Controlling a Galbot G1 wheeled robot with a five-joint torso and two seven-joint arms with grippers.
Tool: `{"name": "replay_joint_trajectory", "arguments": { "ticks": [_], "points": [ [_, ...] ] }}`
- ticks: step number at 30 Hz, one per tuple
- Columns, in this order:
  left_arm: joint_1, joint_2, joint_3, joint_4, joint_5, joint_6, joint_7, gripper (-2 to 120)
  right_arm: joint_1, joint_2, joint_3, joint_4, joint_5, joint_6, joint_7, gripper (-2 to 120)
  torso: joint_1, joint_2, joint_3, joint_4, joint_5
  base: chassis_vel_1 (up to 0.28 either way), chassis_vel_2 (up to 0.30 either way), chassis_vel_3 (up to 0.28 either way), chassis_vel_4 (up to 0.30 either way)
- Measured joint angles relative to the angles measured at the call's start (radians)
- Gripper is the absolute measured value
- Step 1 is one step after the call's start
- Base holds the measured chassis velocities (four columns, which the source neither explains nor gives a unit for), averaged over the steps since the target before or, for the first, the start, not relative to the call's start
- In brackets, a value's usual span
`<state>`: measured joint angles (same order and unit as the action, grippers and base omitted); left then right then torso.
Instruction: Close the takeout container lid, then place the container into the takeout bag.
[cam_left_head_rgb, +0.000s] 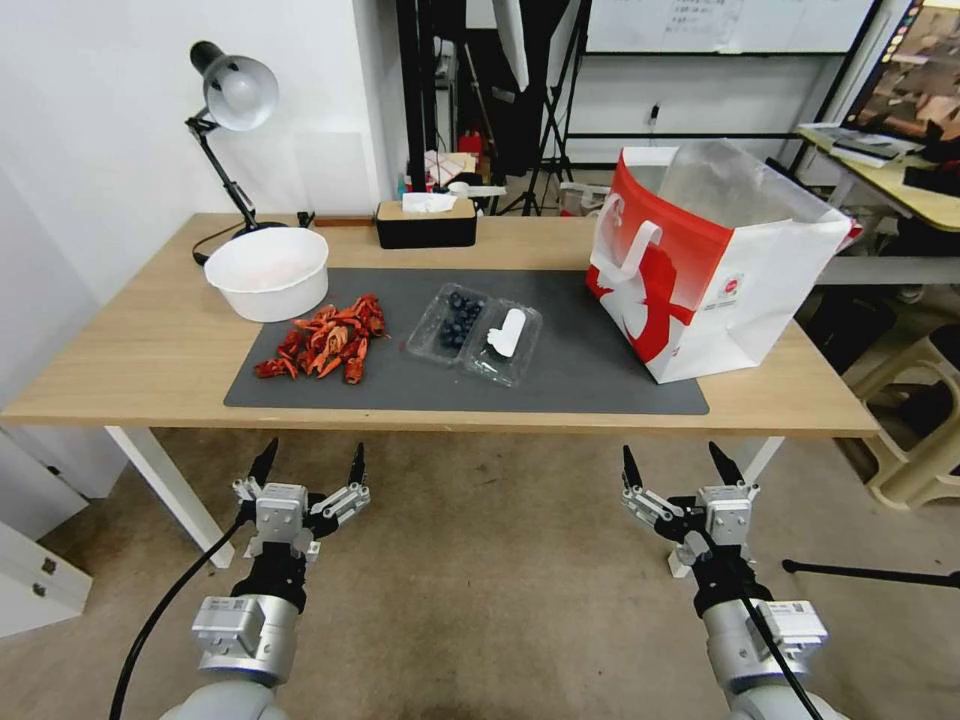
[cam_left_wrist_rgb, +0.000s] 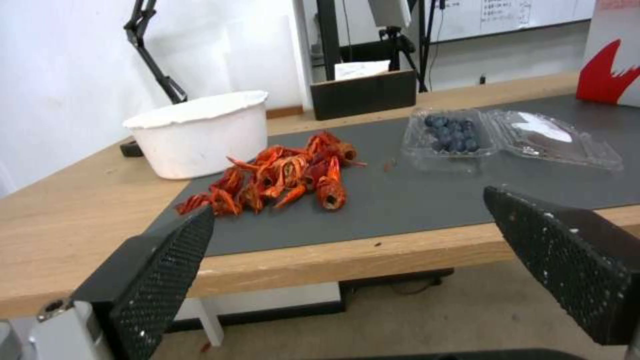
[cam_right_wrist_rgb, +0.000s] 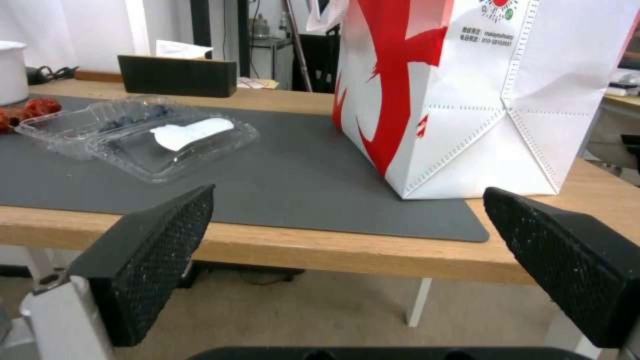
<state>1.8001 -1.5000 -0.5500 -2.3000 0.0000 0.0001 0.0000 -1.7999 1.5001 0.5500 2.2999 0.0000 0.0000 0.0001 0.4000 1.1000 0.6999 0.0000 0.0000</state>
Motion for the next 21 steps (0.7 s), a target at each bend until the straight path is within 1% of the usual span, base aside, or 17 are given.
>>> {"name": "replay_joint_trajectory", "arguments": {
  "ticks": [21],
  "points": [
    [0.000,0.000,0.000,0.000,0.000,0.000,0.000,100,0.000,0.000,0.000,0.000,0.000,0.000,0.000,100,0.000,0.000,0.000,0.0000,0.0000,0.000,0.000,0.000,0.000]
  ]
}}
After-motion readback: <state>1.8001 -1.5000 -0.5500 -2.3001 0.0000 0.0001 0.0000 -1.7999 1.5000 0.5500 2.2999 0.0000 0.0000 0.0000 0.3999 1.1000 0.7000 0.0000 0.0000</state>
